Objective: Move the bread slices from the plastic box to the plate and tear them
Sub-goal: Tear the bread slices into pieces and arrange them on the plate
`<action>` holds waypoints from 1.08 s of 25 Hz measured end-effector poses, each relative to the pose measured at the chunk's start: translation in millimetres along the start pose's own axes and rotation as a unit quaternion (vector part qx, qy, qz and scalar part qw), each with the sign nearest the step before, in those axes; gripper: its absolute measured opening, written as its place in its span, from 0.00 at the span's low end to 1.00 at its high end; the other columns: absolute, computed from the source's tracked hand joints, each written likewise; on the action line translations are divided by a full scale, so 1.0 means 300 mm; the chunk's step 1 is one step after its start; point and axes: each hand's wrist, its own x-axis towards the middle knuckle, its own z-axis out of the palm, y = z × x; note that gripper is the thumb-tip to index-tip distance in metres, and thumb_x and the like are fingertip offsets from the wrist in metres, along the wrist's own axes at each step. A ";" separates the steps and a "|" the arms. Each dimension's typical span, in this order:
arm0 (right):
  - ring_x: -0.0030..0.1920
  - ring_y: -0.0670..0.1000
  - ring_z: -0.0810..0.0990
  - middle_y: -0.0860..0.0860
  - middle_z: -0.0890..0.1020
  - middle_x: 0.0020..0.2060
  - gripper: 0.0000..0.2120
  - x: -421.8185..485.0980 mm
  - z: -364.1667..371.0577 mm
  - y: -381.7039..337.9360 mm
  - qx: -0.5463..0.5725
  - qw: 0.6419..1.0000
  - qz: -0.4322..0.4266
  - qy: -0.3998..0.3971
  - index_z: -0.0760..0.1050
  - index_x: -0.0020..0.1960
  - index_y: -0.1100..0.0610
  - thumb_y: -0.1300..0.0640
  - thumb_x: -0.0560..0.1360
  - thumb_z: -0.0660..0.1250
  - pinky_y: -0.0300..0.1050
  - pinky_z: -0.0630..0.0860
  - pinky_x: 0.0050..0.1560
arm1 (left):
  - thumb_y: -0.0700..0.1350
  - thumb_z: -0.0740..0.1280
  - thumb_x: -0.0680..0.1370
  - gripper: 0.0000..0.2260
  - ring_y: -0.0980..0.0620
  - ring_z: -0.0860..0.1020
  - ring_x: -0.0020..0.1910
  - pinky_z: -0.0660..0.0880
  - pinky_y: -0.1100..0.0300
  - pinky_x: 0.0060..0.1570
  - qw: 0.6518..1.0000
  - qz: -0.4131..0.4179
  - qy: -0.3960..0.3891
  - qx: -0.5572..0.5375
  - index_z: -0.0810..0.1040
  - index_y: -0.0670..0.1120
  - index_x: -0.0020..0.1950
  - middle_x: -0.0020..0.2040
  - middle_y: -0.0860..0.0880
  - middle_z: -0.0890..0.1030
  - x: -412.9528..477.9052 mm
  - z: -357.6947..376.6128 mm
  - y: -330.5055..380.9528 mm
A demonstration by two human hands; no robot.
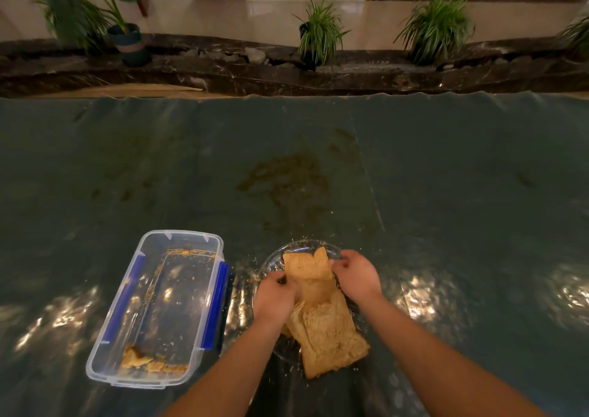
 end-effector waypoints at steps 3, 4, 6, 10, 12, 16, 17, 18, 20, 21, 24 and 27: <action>0.53 0.56 0.82 0.53 0.83 0.51 0.19 0.066 0.020 -0.063 -0.027 0.999 0.005 -0.039 0.76 0.59 0.57 0.47 0.74 0.68 0.46 0.76 0.47 | 0.47 0.69 0.74 0.14 0.47 0.83 0.45 0.76 0.57 0.38 1.000 -0.009 -0.007 0.001 0.81 0.44 0.58 0.47 0.47 0.85 0.018 0.019 0.005; 0.47 0.54 0.82 0.52 0.83 0.44 0.14 0.078 0.027 -0.071 -0.033 0.998 0.006 -0.050 0.78 0.51 0.56 0.47 0.72 0.70 0.45 0.75 0.42 | 0.45 0.70 0.73 0.14 0.46 0.84 0.46 0.76 0.57 0.38 1.000 -0.008 -0.007 0.000 0.81 0.44 0.58 0.48 0.46 0.86 0.016 0.022 0.004; 0.31 0.49 0.76 0.48 0.76 0.29 0.13 0.090 0.045 -0.074 -0.031 0.998 0.003 -0.059 0.72 0.33 0.52 0.50 0.71 0.72 0.42 0.69 0.30 | 0.40 0.73 0.71 0.15 0.48 0.84 0.43 0.80 0.54 0.40 1.000 -0.006 -0.002 -0.022 0.80 0.46 0.56 0.45 0.48 0.85 0.012 0.020 -0.007; 0.30 0.49 0.74 0.46 0.73 0.26 0.16 0.095 0.058 -0.056 0.009 1.000 -0.017 -0.021 0.68 0.29 0.51 0.55 0.71 0.71 0.43 0.67 0.29 | 0.37 0.74 0.71 0.17 0.56 0.83 0.38 0.77 0.61 0.35 0.999 0.012 0.022 -0.041 0.80 0.52 0.56 0.40 0.53 0.84 -0.004 0.007 -0.042; 0.35 0.50 0.79 0.46 0.79 0.31 0.11 0.093 0.055 -0.046 0.056 0.998 -0.010 -0.010 0.74 0.34 0.51 0.55 0.72 0.72 0.44 0.73 0.34 | 0.37 0.75 0.71 0.16 0.59 0.82 0.37 0.76 0.63 0.36 0.998 0.026 0.032 -0.043 0.80 0.52 0.55 0.39 0.54 0.84 -0.012 0.005 -0.053; 0.42 0.53 0.83 0.50 0.84 0.39 0.04 0.094 0.060 -0.046 0.099 0.995 -0.016 -0.003 0.79 0.41 0.52 0.55 0.73 0.72 0.53 0.81 0.44 | 0.38 0.75 0.71 0.15 0.63 0.80 0.38 0.73 0.67 0.35 0.998 0.044 0.039 -0.032 0.80 0.53 0.53 0.39 0.56 0.83 -0.031 0.002 -0.059; 0.42 0.54 0.83 0.50 0.84 0.39 0.04 0.096 0.061 -0.050 0.098 0.995 -0.020 0.003 0.78 0.41 0.52 0.55 0.73 0.72 0.54 0.80 0.45 | 0.38 0.75 0.71 0.15 0.63 0.80 0.37 0.72 0.68 0.35 0.998 0.042 0.039 -0.032 0.79 0.54 0.52 0.39 0.57 0.82 -0.033 0.001 -0.059; 0.42 0.54 0.83 0.49 0.83 0.39 0.04 0.098 0.061 -0.056 0.094 0.995 -0.023 0.010 0.78 0.41 0.52 0.54 0.73 0.72 0.54 0.80 0.45 | 0.38 0.75 0.72 0.15 0.64 0.80 0.37 0.72 0.68 0.35 0.998 0.040 0.037 -0.032 0.79 0.55 0.51 0.39 0.57 0.82 -0.034 0.001 -0.058; 0.44 0.53 0.83 0.49 0.84 0.41 0.03 0.100 0.060 -0.060 0.081 0.996 -0.028 0.019 0.79 0.45 0.52 0.54 0.74 0.71 0.53 0.81 0.45 | 0.38 0.75 0.72 0.14 0.63 0.80 0.38 0.73 0.66 0.35 0.998 0.034 0.034 -0.027 0.78 0.55 0.50 0.39 0.57 0.82 -0.034 0.000 -0.058; 0.45 0.53 0.83 0.49 0.84 0.42 0.03 0.098 0.057 -0.058 0.072 0.997 -0.029 0.021 0.80 0.48 0.53 0.54 0.75 0.70 0.52 0.81 0.46 | 0.38 0.74 0.73 0.13 0.62 0.80 0.39 0.74 0.66 0.36 0.999 0.031 0.035 -0.022 0.79 0.55 0.49 0.39 0.57 0.82 -0.033 0.001 -0.060; 0.49 0.52 0.82 0.49 0.84 0.46 0.11 0.085 0.043 -0.043 0.024 0.999 -0.039 0.020 0.78 0.58 0.54 0.56 0.75 0.68 0.46 0.78 0.47 | 0.39 0.73 0.74 0.09 0.59 0.81 0.40 0.77 0.62 0.40 0.999 0.031 0.033 -0.004 0.81 0.52 0.50 0.40 0.55 0.83 -0.029 0.005 -0.070; 0.45 0.48 0.80 0.46 0.82 0.45 0.15 0.047 0.013 0.003 0.019 0.998 -0.037 0.039 0.76 0.61 0.53 0.53 0.75 0.69 0.43 0.74 0.45 | 0.40 0.73 0.74 0.08 0.56 0.81 0.41 0.80 0.58 0.44 0.999 0.037 0.032 0.017 0.81 0.53 0.48 0.41 0.54 0.83 -0.026 0.005 -0.071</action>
